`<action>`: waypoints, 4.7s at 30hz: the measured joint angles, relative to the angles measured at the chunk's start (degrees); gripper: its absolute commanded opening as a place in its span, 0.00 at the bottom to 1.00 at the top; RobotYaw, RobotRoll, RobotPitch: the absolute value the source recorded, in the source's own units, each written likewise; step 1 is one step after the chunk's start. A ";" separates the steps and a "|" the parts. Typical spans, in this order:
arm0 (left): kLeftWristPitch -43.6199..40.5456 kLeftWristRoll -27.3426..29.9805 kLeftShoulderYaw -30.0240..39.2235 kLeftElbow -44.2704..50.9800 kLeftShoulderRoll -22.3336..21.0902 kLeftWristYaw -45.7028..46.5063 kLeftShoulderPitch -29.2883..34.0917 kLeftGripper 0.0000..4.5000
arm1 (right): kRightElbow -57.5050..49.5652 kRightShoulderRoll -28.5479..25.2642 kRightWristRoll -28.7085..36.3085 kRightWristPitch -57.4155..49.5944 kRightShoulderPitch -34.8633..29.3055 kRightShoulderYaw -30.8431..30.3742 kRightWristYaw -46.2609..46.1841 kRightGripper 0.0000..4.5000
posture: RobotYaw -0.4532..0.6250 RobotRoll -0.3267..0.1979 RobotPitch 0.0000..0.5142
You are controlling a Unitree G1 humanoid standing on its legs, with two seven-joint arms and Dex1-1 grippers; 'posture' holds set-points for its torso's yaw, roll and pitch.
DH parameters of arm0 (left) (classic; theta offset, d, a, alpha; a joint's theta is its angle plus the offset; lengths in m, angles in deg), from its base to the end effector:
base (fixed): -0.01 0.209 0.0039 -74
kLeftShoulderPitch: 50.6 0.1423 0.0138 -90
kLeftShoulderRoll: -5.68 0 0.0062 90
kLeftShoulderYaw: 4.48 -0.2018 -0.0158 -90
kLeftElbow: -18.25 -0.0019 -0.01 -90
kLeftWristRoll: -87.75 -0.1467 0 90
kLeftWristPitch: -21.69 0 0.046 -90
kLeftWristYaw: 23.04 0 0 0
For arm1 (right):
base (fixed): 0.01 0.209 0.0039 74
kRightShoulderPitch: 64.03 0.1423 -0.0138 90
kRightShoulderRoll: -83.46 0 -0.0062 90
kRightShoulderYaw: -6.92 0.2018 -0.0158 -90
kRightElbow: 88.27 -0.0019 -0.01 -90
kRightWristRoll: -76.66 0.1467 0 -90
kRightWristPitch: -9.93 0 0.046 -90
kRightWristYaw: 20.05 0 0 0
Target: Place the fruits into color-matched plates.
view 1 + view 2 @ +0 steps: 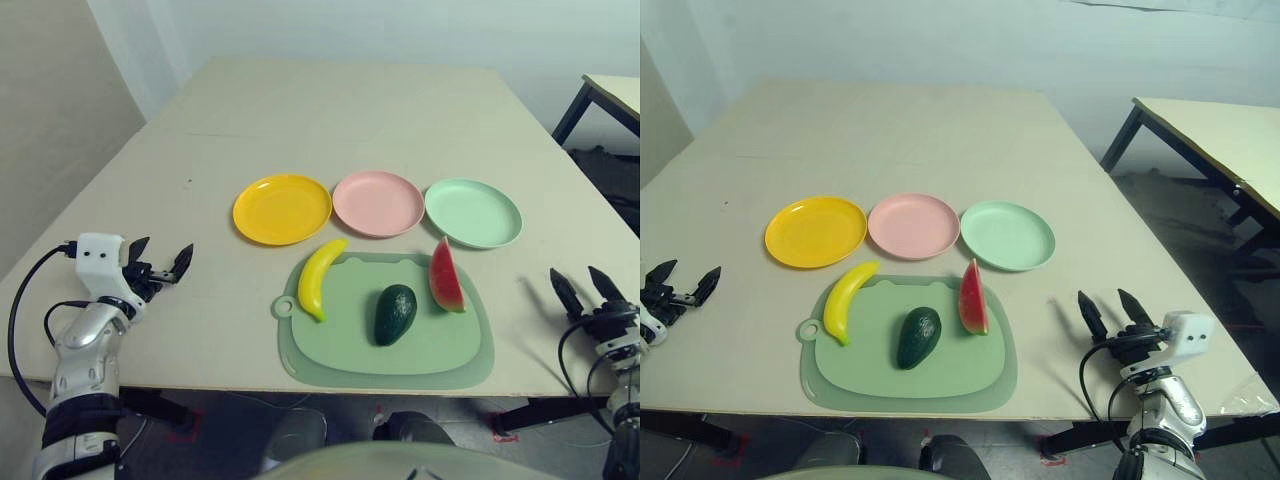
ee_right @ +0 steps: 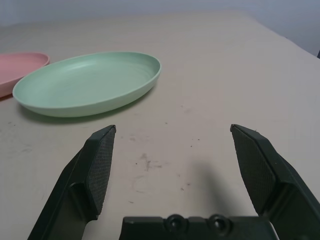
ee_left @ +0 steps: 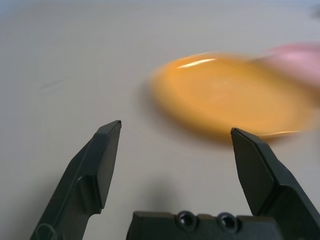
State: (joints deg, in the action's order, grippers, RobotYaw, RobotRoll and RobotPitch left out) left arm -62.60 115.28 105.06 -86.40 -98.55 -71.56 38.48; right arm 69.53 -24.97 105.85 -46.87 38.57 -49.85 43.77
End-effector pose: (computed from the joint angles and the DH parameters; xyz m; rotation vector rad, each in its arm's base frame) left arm 0.1955 0.3353 0.0553 0.0414 -0.0423 -0.4324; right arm 0.1499 -0.4011 -0.0057 0.0445 -0.0414 0.1317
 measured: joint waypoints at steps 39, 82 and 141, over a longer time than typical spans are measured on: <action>-2.06 -1.98 -15.36 5.59 -11.78 -29.84 -3.12 0.99 | -80.88 -24.85 6.96 -41.22 -10.83 -13.11 15.65 1.00 | 0.38 0.62 0.00; -10.53 -0.68 -11.43 19.63 -15.56 -22.97 5.00 0.99 | -56.78 -18.33 -31.83 -3.43 36.52 -63.36 28.16 1.00 | 0.50 0.62 0.02; -11.23 -0.84 -11.28 23.50 -16.65 -20.81 5.02 1.00 | -54.28 -6.37 -46.01 -13.70 29.80 -67.86 26.02 0.50 | 0.54 0.62 0.02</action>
State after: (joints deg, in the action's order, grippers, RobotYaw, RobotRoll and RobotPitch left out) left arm -73.83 114.44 93.78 -62.90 -115.20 -92.37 43.50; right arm 15.25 -31.33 59.84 -60.58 68.37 -117.71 69.79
